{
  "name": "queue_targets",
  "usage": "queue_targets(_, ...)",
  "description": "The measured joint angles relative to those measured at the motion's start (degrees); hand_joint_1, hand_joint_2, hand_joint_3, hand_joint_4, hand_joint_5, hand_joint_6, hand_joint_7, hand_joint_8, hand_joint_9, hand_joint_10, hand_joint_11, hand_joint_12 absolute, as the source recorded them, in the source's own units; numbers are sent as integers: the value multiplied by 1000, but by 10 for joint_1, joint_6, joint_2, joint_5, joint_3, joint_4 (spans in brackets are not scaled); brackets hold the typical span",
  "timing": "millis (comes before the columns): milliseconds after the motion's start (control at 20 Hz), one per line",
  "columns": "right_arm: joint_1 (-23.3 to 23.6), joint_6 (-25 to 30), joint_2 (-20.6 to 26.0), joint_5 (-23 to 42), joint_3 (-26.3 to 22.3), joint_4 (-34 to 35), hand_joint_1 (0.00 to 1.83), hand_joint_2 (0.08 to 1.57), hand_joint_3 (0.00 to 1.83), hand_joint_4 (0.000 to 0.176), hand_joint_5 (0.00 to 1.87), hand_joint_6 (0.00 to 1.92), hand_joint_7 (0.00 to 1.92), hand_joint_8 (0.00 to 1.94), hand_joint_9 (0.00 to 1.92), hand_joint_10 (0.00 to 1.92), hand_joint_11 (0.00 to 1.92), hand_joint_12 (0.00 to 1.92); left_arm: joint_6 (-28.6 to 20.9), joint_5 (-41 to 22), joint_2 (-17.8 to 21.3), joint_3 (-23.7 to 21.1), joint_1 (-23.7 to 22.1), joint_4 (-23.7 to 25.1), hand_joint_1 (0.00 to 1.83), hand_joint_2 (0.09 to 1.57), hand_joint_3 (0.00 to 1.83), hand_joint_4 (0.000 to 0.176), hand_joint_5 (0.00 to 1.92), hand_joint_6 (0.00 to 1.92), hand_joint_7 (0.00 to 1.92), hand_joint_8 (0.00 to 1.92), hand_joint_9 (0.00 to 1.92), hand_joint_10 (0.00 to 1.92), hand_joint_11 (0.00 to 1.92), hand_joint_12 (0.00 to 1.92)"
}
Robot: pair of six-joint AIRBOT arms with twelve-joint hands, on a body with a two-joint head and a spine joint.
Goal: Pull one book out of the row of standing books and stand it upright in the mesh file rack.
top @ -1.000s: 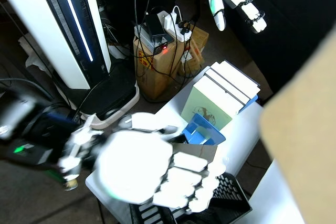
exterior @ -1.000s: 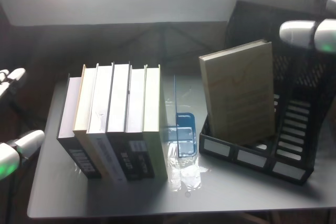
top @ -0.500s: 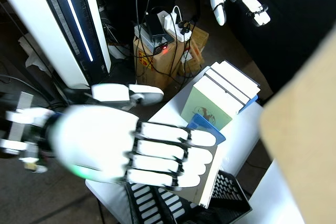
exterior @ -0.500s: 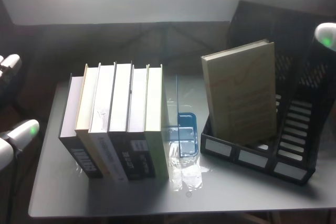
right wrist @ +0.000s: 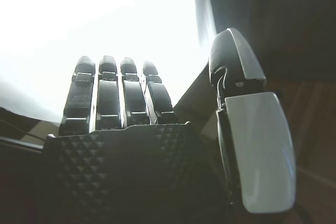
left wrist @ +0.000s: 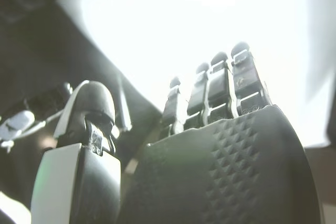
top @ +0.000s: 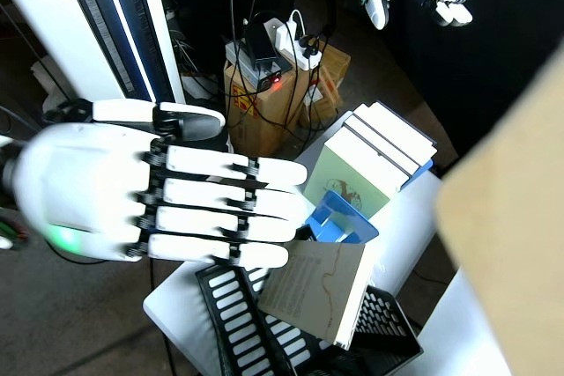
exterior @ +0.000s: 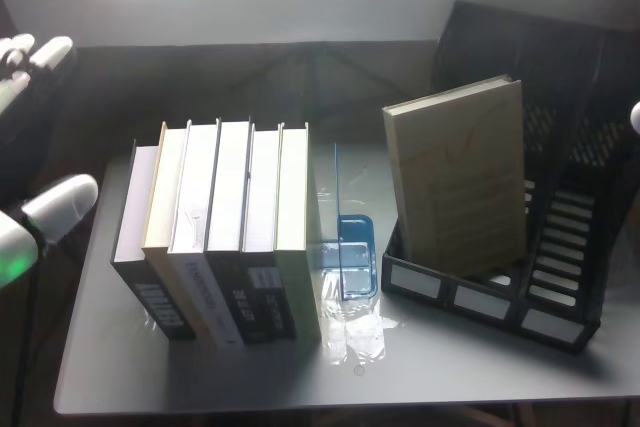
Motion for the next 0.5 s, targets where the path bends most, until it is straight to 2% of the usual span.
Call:
queue_targets(50,-4,-3,0,-4,-3,0,586,1281,0,0,0,0,0,0,71,35,7,168,0,0,2,0,-2,8,171,1324,0,116,44,15,0,0,0,0,0,0)
queue_targets(200,-13,-5,-2,3,-7,0,564,1276,0,0,0,0,0,0,51,31,0,235,0,2,2,0,-4,14,172,1324,0,112,23,5,0,0,0,0,0,0)
queue_targets(250,-13,-5,-3,3,-7,0,549,1276,0,0,0,0,0,0,44,28,0,236,0,4,2,0,-6,16,174,1326,0,102,10,0,0,0,0,0,0,0)
queue_targets(300,-16,-5,-5,0,-7,0,545,1262,0,0,0,0,0,0,50,34,0,295,0,3,4,0,-9,25,214,1320,0,115,1,0,0,0,0,0,0,0)
queue_targets(350,-16,-5,-7,0,-7,0,553,1268,0,0,0,0,0,0,50,40,0,359,0,1,4,-1,-12,30,263,1319,0,142,0,0,0,0,0,0,0,0)
queue_targets(400,-17,-5,-11,1,-7,0,534,1303,6,0,0,0,0,0,48,46,0,421,0,1,4,-1,-14,36,276,1327,0,149,0,0,0,0,0,0,0,0)
queue_targets(450,-17,-5,-12,2,-7,0,514,1317,5,0,0,0,0,0,51,57,0,514,0,2,4,-1,-14,38,278,1327,0,151,0,0,0,0,0,0,0,0)
queue_targets(500,-19,-6,-13,2,-7,0,511,1327,9,0,0,0,0,0,51,59,0,533,0,2,4,-1,-14,39,281,1333,2,126,0,0,0,0,0,0,0,0)
